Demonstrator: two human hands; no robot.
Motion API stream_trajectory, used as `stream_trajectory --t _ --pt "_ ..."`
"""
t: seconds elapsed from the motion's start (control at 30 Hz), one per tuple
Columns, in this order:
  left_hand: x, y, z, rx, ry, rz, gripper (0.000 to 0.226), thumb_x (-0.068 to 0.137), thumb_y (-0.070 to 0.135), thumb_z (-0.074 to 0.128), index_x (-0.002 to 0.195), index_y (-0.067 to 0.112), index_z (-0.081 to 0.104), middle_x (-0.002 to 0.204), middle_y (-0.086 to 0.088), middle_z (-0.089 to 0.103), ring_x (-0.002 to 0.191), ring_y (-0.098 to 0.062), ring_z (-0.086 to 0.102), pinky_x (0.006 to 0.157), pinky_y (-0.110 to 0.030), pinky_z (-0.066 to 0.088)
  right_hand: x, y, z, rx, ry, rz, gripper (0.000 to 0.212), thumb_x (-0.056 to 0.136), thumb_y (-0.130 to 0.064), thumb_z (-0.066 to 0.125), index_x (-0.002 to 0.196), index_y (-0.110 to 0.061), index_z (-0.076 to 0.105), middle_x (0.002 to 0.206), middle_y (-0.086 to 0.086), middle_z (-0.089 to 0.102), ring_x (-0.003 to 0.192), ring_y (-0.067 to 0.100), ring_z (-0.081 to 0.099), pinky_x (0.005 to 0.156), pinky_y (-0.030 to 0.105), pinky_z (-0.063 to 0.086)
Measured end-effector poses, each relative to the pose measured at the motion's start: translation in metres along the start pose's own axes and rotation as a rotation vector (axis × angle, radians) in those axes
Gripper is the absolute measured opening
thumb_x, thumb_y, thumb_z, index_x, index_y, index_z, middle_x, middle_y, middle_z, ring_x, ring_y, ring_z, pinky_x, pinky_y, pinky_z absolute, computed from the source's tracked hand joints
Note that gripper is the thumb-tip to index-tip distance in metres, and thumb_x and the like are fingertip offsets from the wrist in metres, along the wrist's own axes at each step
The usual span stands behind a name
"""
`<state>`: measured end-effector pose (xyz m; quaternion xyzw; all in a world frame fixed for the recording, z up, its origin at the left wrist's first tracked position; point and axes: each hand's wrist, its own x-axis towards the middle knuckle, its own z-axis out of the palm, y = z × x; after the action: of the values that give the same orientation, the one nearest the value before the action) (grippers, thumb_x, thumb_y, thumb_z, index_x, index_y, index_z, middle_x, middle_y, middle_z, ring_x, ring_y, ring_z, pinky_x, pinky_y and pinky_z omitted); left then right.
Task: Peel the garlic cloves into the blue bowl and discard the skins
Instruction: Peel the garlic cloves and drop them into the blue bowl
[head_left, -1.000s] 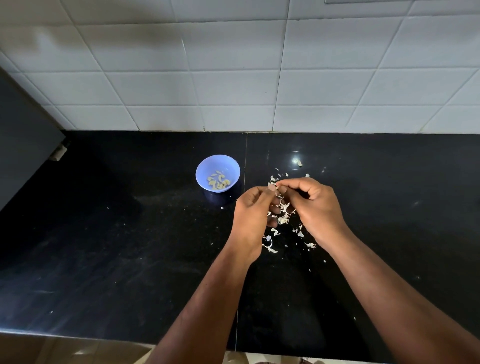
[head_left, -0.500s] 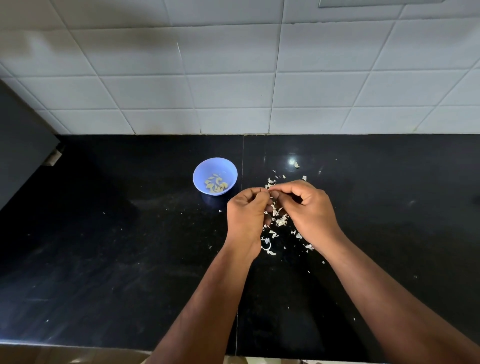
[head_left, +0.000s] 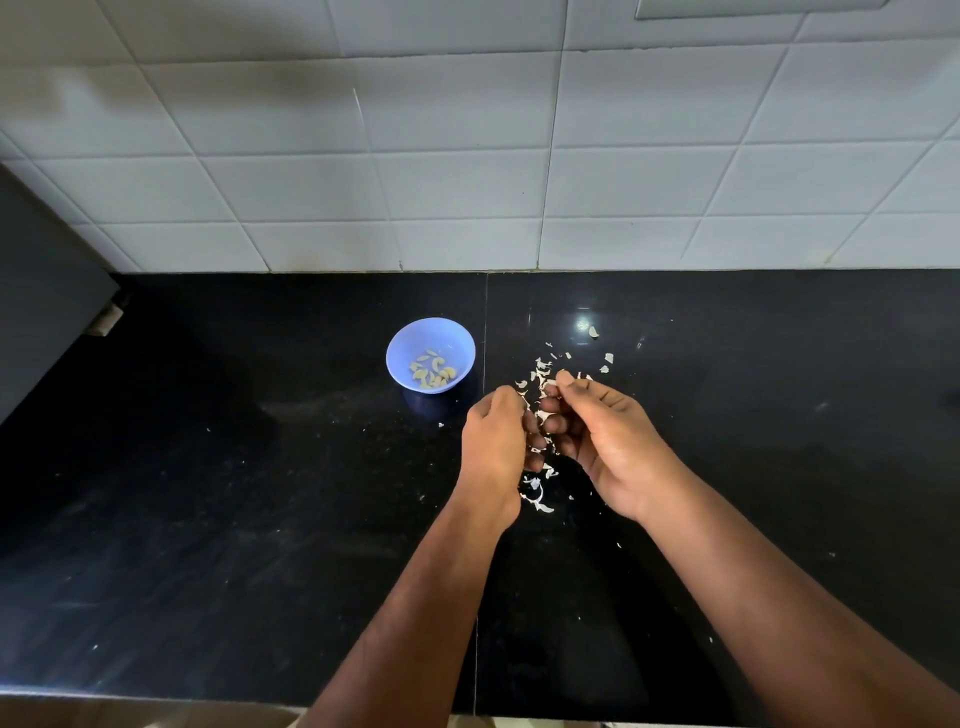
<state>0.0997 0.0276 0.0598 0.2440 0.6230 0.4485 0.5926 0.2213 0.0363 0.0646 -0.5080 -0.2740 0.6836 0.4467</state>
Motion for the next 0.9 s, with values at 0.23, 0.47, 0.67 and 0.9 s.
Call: stream_trajectory --t 0.23,0.47,0.67,0.9 --pt "0.003 -0.011 -0.008 0.350 -0.004 0.165 0.047 0.103 0.047 0.061 0.083 0.006 0.059 0.067 0.000 0.054 0.060 -0.012 0.048 0.054 -0.034 0.040 0.001 -0.002 -0.011 -0.002 -0.023 -0.032 0.012 0.099 -0.012 0.068 0.108 -0.008 0.076 0.094 0.004 0.076 0.070 0.007 0.064 0.054 0.018 0.045" --pt "0.007 -0.015 -0.013 0.355 0.039 0.234 0.011 0.100 0.033 0.071 0.101 0.026 0.079 0.082 0.021 0.074 0.075 0.005 0.066 0.075 -0.025 0.057 0.002 -0.004 -0.016 0.010 -0.004 -0.063 0.011 0.093 -0.003 0.072 0.100 -0.011 0.078 0.094 0.007 0.078 0.069 0.008 0.066 0.056 0.020 0.048" --pt "0.003 -0.008 -0.016 0.161 0.028 0.275 0.010 0.098 0.028 0.076 0.102 0.022 0.083 0.088 0.013 0.079 0.082 0.003 0.071 0.074 -0.015 0.053 0.006 -0.002 -0.016 -0.063 -0.007 -0.064 0.011 0.090 -0.002 0.075 0.098 -0.009 0.076 0.082 0.004 0.074 0.069 0.011 0.065 0.057 0.023 0.047" --pt "0.003 -0.005 -0.020 0.047 -0.071 0.217 0.008 0.097 0.019 0.076 0.103 0.019 0.081 0.083 0.009 0.077 0.072 0.004 0.066 0.062 -0.012 0.050 0.011 0.002 -0.009 -0.096 -0.073 -0.060 0.021 0.084 -0.011 0.078 0.103 -0.004 0.075 0.082 0.005 0.074 0.071 0.012 0.066 0.059 0.022 0.054"
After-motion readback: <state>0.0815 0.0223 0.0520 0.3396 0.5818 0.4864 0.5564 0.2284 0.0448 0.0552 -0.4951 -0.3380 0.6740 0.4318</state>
